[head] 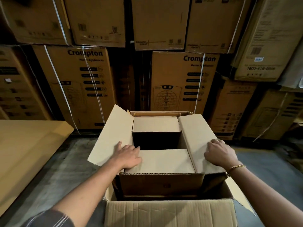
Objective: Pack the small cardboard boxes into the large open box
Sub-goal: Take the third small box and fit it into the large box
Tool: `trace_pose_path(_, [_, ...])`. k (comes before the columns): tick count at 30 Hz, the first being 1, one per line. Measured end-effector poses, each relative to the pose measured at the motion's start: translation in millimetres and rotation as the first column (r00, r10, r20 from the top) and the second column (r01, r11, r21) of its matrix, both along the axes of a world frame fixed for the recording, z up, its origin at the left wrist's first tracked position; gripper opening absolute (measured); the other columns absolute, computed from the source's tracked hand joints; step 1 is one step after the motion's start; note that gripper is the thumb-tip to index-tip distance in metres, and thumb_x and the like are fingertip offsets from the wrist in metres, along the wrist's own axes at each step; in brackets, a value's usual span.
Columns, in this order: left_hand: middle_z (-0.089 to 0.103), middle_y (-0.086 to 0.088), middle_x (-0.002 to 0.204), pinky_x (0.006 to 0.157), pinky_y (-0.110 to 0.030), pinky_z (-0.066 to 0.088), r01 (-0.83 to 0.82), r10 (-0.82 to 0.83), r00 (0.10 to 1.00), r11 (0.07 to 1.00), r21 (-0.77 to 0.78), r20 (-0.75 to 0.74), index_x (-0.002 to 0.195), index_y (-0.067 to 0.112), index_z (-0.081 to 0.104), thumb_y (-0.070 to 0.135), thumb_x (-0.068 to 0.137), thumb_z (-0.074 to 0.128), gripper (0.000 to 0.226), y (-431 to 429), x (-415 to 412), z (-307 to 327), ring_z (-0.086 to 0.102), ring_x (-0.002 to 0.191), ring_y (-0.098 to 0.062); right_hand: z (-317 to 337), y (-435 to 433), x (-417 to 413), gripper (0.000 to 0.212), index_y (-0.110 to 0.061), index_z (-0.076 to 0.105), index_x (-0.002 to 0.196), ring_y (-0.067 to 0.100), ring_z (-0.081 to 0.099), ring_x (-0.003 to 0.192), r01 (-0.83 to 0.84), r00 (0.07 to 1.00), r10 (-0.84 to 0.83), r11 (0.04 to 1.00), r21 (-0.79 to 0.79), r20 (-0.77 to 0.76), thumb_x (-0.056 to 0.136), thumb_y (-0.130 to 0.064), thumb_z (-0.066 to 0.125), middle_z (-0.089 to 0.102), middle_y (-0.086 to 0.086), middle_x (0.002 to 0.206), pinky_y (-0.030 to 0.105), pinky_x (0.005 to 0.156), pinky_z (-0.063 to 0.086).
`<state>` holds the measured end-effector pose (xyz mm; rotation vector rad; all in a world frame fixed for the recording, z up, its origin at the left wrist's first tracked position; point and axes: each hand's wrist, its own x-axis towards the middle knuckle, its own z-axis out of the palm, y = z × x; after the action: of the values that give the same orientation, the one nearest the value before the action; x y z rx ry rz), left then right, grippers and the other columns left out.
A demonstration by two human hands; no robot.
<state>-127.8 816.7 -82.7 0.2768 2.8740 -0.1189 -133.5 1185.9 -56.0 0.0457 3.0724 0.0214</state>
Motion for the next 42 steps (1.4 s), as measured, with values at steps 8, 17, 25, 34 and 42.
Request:
trace_pose_path(8, [0.072,0.006,0.079,0.075,-0.035,0.049,-0.221,0.143,0.975,0.559,0.799,0.169,0.073,0.017,0.071,0.053,0.094,0.057,0.044,-26.8,24.6,89.0,0.065,0.082,-0.016,39.3,-23.2,-8.4,0.017,-0.012,0.068,0.096,0.028,0.059,0.094,-0.038,0.932,0.203,0.877,-0.479,0.299,0.098,-0.018,0.053,0.068,0.006,0.105,0.028,0.077,0.046])
trace_pose_path(17, [0.066,0.003,0.108,0.101,-0.038,0.041,-0.074,-0.032,0.937,0.955,0.287,0.349,0.104,0.023,0.066,0.103,0.060,0.021,0.101,-0.6,59.9,48.1,0.061,0.103,-0.013,19.1,-53.8,39.8,0.099,-0.025,0.061,0.133,0.026,0.043,0.138,-0.197,0.852,0.270,0.959,-0.203,0.449,0.072,-0.097,0.031,0.053,0.002,0.146,0.054,0.118,0.028])
trace_pose_path(25, [0.068,0.002,0.105,0.113,-0.062,-0.024,-0.059,0.069,0.991,0.995,0.086,-0.118,0.105,0.025,0.066,0.093,0.078,-0.002,0.100,18.5,94.8,-26.0,0.054,0.123,-0.013,-52.3,-65.0,79.3,0.112,-0.022,0.076,0.105,0.036,-0.009,0.155,-0.212,0.971,0.216,0.976,-0.048,0.102,0.073,-0.098,0.000,0.060,-0.007,0.134,0.072,0.114,-0.009])
trace_pose_path(34, [0.069,-0.002,0.114,0.120,-0.058,-0.008,-0.028,0.029,0.998,0.999,0.023,-0.057,0.108,0.022,0.070,0.089,0.084,0.005,0.096,16.1,72.3,-13.4,0.049,0.128,-0.018,-31.4,-71.8,50.3,0.087,-0.027,0.060,0.122,0.032,0.030,0.141,-0.223,0.972,0.213,0.970,0.097,0.103,0.081,-0.090,0.017,0.055,-0.001,0.138,0.053,0.110,0.023])
trace_pose_path(42, [0.062,-0.003,0.134,0.107,-0.050,0.030,-0.013,0.011,1.000,0.998,-0.066,-0.024,0.129,0.025,0.062,0.076,0.087,0.041,0.069,24.3,-34.0,1.2,0.051,0.128,-0.026,-47.7,-112.8,-73.2,0.083,-0.022,0.035,0.154,0.032,0.035,0.145,-0.268,0.914,0.267,0.963,-0.041,0.306,0.090,-0.075,0.042,0.039,0.008,0.159,0.047,0.116,0.028])
